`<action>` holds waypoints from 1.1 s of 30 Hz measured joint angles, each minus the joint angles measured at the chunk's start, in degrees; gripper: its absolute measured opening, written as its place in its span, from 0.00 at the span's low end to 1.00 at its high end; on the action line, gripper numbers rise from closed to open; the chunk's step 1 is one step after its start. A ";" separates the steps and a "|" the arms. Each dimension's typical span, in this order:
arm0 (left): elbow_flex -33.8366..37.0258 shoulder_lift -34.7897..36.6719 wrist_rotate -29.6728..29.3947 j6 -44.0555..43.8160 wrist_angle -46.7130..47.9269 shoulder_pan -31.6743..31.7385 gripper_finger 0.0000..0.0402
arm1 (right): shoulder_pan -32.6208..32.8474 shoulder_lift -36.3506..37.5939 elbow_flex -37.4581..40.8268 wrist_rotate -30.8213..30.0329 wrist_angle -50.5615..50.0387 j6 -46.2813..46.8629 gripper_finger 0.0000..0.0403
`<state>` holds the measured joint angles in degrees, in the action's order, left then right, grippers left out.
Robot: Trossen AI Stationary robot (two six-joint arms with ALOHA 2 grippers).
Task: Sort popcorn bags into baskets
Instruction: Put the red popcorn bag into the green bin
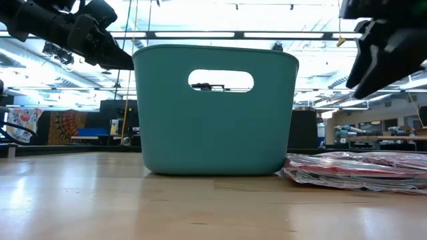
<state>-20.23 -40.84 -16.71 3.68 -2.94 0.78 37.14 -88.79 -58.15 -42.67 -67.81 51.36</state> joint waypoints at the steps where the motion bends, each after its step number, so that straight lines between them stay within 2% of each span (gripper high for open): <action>1: 0.00 0.00 0.00 0.00 0.00 0.00 0.17 | 0.33 0.37 0.26 0.66 0.43 -1.41 0.58; 5: 0.00 0.00 0.00 -0.04 0.00 0.02 0.17 | 1.09 -0.32 2.54 4.04 1.26 -5.96 0.58; 11: 0.00 0.00 0.00 -0.02 0.01 0.02 0.17 | 1.06 -4.48 6.60 8.13 4.60 -6.04 0.58; 23: 0.00 0.00 0.02 -0.02 0.22 0.02 0.17 | 1.01 -13.04 7.19 8.46 6.27 -5.90 0.58; 33: 0.00 0.00 0.00 -0.04 0.28 0.02 0.17 | -0.47 -13.29 8.51 7.95 9.70 -7.64 0.57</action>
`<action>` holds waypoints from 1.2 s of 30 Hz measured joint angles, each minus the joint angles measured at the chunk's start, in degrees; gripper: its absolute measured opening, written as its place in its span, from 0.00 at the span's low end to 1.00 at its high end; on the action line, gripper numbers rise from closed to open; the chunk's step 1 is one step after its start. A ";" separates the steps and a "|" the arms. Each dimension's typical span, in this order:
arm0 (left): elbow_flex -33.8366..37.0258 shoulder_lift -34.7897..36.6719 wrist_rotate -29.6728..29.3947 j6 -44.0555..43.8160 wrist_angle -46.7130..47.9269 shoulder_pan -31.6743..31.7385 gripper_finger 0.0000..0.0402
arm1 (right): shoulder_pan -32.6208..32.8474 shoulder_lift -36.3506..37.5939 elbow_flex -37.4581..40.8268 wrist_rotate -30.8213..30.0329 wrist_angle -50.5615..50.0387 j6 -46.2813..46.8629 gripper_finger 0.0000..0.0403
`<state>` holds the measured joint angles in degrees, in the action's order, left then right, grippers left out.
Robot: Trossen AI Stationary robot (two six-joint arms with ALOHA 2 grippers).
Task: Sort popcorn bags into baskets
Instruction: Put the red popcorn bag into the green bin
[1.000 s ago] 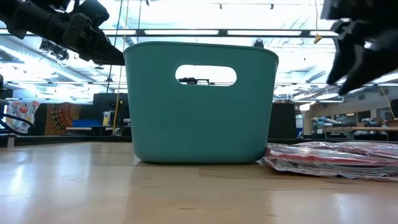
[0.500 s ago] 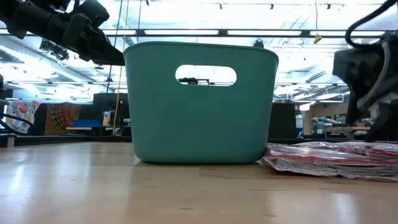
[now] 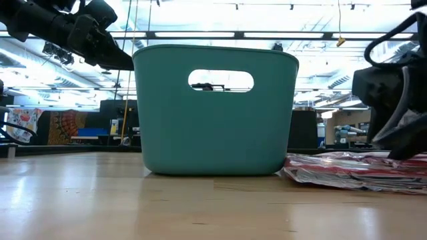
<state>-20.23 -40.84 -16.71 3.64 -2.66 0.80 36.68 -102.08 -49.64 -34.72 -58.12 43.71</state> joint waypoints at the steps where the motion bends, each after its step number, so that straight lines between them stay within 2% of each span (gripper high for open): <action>1: 0.00 0.00 0.01 0.01 0.00 0.00 0.17 | -0.13 0.01 0.59 -0.03 0.93 -0.25 0.56; 5: 0.00 0.00 0.01 0.00 0.00 0.00 0.17 | -0.99 0.35 3.20 -0.63 5.31 -1.38 0.53; 10: 0.00 0.00 0.00 0.02 0.00 0.00 0.17 | -1.56 0.26 3.84 -0.83 6.09 -1.77 0.45; 22: 0.00 0.00 0.00 0.02 -0.02 0.00 0.17 | -1.74 -0.03 3.67 -0.53 5.52 -1.47 0.03; 36: 0.00 0.00 0.00 0.04 -0.11 0.00 0.17 | -1.61 -0.09 -10.86 -7.55 -16.53 -0.39 0.01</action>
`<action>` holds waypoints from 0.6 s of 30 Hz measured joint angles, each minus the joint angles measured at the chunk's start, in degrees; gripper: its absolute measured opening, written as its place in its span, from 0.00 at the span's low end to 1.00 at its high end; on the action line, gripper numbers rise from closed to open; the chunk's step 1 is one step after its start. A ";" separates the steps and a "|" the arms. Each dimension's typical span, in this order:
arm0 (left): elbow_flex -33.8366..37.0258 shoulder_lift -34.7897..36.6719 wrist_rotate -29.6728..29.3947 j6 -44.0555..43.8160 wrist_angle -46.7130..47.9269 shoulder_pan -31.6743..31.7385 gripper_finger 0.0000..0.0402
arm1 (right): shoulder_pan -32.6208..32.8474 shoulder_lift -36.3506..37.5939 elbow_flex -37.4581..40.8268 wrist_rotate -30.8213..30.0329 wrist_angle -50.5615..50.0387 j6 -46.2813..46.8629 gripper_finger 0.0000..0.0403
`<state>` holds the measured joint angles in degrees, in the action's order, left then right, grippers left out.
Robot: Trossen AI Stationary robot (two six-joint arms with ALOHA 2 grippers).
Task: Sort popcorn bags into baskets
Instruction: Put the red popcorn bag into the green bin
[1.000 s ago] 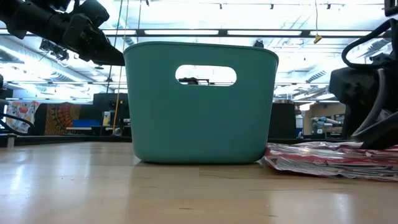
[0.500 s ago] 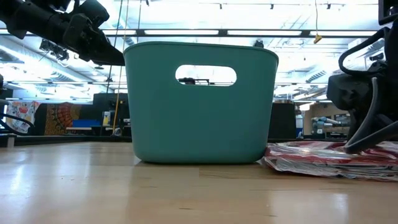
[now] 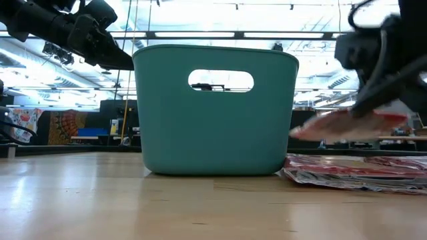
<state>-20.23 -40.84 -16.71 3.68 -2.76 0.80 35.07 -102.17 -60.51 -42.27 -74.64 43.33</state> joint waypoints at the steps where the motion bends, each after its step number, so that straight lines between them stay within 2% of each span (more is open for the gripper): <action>1: 0.00 0.00 0.00 0.00 0.00 0.00 0.17 | 0.00 0.00 -1.35 -0.55 -1.67 -0.02 0.01; 6: 0.00 0.00 0.00 0.00 0.00 -0.02 0.17 | 0.00 0.04 -7.71 -4.22 -6.90 -4.12 0.01; 14: 0.00 0.00 0.00 0.00 -0.02 0.00 0.17 | 0.11 0.07 -12.95 -16.43 -0.89 -29.64 0.01; 18: -0.01 0.00 0.00 0.02 -0.42 0.00 0.17 | 0.04 0.11 -14.40 -20.17 1.27 -35.26 0.01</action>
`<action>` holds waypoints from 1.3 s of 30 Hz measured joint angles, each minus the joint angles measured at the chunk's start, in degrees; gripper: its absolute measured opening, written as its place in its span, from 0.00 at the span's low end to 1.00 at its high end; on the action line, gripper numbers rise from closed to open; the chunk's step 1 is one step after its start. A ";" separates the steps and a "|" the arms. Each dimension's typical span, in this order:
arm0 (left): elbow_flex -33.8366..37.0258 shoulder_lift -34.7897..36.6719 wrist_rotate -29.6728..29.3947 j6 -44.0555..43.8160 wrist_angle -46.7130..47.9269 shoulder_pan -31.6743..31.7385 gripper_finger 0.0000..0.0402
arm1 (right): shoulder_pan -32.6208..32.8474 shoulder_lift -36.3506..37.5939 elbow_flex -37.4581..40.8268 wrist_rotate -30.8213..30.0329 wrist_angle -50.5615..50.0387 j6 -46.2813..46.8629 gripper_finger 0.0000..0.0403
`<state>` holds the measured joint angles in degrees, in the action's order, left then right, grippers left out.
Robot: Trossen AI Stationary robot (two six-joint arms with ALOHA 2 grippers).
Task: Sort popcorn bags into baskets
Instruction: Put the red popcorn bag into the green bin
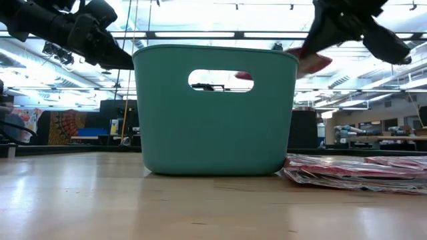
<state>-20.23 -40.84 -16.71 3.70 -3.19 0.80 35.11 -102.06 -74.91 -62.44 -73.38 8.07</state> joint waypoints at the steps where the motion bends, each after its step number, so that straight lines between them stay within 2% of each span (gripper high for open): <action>1: 0.01 0.00 0.00 0.00 -0.19 0.00 0.17 | 0.00 0.18 -0.43 0.02 0.49 -1.02 0.01; 5: 0.01 -0.02 0.24 0.01 -1.33 0.00 0.17 | 0.00 2.23 -1.40 0.97 5.03 -4.79 0.00; 11: -0.04 -1.75 11.44 4.11 -7.16 -0.07 0.17 | -0.40 4.25 -1.42 1.38 17.13 -22.27 0.00; 15: -0.10 -5.28 12.63 11.80 -10.89 -0.31 0.19 | -1.66 5.57 -1.43 5.03 27.03 -28.40 0.00; 21: -0.08 -12.99 10.63 25.04 -22.12 -2.33 0.38 | -2.29 7.25 -1.43 8.79 37.42 -34.08 0.00; 26: -0.42 -18.25 7.54 30.09 -31.82 -4.04 0.52 | -3.40 7.79 -1.43 13.19 43.80 -37.90 0.00; 30: -3.77 -20.93 7.54 30.24 -30.54 -5.72 0.54 | -4.83 7.89 -1.42 15.48 48.57 -41.10 0.00; 39: -9.30 -23.47 7.38 35.71 -20.32 -8.79 0.52 | -7.82 9.22 -1.40 20.38 53.32 -42.85 0.00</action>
<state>-29.53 -64.31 -9.33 39.42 -23.50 -7.99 27.29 -92.84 -76.31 -42.06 -20.06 -34.78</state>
